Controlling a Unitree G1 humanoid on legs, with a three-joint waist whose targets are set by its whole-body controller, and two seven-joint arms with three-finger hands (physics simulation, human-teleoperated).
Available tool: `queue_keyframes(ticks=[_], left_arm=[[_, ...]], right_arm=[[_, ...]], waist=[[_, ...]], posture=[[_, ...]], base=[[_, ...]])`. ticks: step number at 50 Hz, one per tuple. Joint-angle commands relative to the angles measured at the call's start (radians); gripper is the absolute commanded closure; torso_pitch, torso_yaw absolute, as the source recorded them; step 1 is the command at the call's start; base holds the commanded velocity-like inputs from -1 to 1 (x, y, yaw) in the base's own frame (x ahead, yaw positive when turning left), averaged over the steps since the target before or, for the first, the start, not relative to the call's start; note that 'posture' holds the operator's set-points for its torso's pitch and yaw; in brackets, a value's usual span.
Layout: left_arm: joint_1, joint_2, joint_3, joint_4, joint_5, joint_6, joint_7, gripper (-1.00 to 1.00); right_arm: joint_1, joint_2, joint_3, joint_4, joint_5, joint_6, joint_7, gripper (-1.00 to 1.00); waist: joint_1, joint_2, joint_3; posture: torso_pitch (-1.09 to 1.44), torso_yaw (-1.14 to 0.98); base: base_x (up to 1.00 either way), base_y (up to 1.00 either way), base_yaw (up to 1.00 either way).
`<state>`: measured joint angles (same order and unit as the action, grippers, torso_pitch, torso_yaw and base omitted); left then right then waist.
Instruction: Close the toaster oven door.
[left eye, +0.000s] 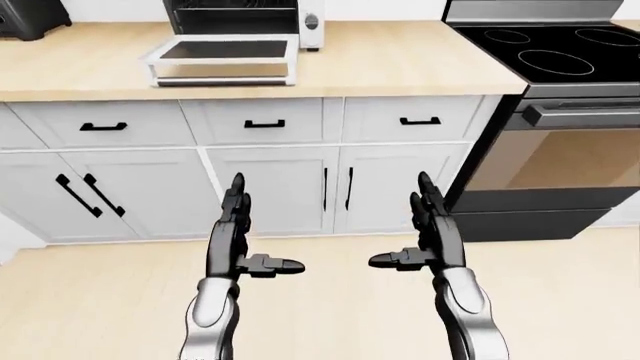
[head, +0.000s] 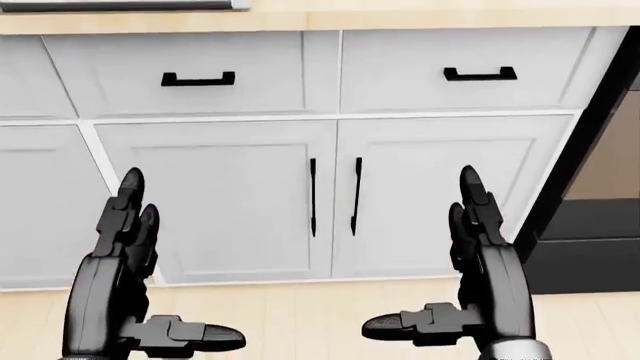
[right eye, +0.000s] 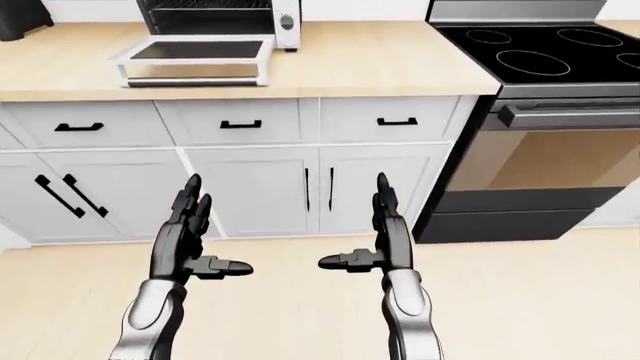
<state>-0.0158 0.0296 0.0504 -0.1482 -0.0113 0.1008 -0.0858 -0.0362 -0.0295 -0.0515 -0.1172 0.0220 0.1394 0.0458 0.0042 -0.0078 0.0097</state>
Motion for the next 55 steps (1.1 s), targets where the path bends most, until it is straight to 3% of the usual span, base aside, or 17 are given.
queue_keyframes(ticks=[1, 17, 34, 47, 51, 55], left_arm=[[-0.023, 0.003, -0.001, -0.061, -0.002, -0.015, 0.001, -1.00], [-0.118, 0.045, 0.045, -0.179, 0.008, 0.088, -0.004, -1.00], [-0.275, 0.137, 0.143, -0.243, -0.033, 0.224, -0.011, -1.00], [-0.375, 0.225, 0.210, -0.250, -0.101, 0.312, 0.036, -1.00], [-0.409, 0.269, 0.236, -0.240, -0.116, 0.336, 0.046, -1.00], [-0.434, 0.300, 0.260, -0.220, -0.136, 0.345, 0.054, -1.00]], right_arm=[[-0.022, -0.003, 0.000, -0.057, 0.001, -0.018, 0.004, -1.00], [-0.091, -0.029, -0.019, -0.203, -0.020, 0.096, 0.050, -1.00], [-0.208, -0.084, -0.053, -0.341, -0.025, 0.249, 0.105, -1.00], [-0.322, -0.161, -0.125, -0.359, -0.028, 0.305, 0.126, -1.00], [-0.385, -0.213, -0.178, -0.334, 0.011, 0.335, 0.122, -1.00], [-0.410, -0.248, -0.198, -0.315, 0.035, 0.337, 0.111, -1.00]], waist=[[0.000, 0.001, -0.018], [-0.001, 0.003, -0.013], [0.001, 0.006, -0.012], [0.000, 0.008, -0.011], [-0.001, 0.008, -0.010], [0.000, 0.009, -0.007]], posture=[[0.00, 0.00], [0.00, 0.00], [0.00, 0.00], [0.00, 0.00], [0.00, 0.00], [0.00, 0.00]], base=[[0.00, 0.00, 0.00], [0.00, 0.00, 0.00], [0.00, 0.00, 0.00], [0.00, 0.00, 0.00], [0.00, 0.00, 0.00], [0.00, 0.00, 0.00]])
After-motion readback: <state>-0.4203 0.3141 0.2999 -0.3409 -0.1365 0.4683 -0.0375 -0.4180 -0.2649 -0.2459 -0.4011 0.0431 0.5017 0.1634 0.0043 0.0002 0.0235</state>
